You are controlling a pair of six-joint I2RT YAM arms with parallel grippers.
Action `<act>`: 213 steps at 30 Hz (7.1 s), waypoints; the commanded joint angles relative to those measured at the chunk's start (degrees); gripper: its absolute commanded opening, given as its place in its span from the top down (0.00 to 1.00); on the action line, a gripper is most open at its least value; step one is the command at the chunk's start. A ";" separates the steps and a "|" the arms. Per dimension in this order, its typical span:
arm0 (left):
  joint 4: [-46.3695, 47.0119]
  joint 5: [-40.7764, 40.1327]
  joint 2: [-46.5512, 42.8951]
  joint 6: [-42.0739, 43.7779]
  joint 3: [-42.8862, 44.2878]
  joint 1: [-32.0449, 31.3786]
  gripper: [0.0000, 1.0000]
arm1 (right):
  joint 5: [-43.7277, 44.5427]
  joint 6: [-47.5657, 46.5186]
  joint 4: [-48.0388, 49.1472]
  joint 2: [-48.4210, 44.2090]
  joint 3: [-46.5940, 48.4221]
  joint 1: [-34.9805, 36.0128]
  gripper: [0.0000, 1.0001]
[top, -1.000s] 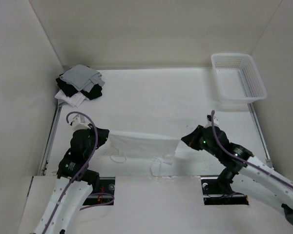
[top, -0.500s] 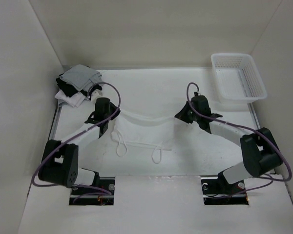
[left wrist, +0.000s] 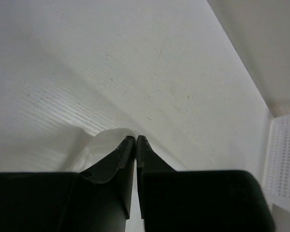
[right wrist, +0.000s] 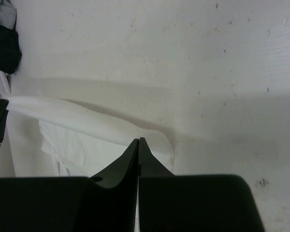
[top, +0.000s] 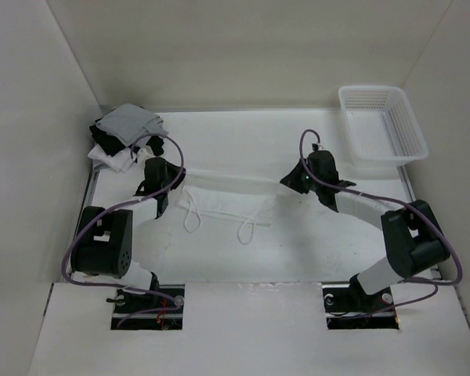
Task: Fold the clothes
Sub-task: Fold the tank top
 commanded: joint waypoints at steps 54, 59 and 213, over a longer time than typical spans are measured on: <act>8.43 -4.75 -18.02 2.53 -18.71 -9.36 0.75 | 7.30 5.05 10.96 -7.30 -17.58 17.29 0.47; 14.41 -1.32 -12.38 0.24 -20.11 -4.26 0.75 | 4.57 8.65 17.29 -2.82 -19.51 15.70 0.49; -34.10 -5.00 -45.96 7.18 -16.25 -5.13 0.40 | 24.43 -1.71 15.90 -27.68 -23.29 2.61 0.00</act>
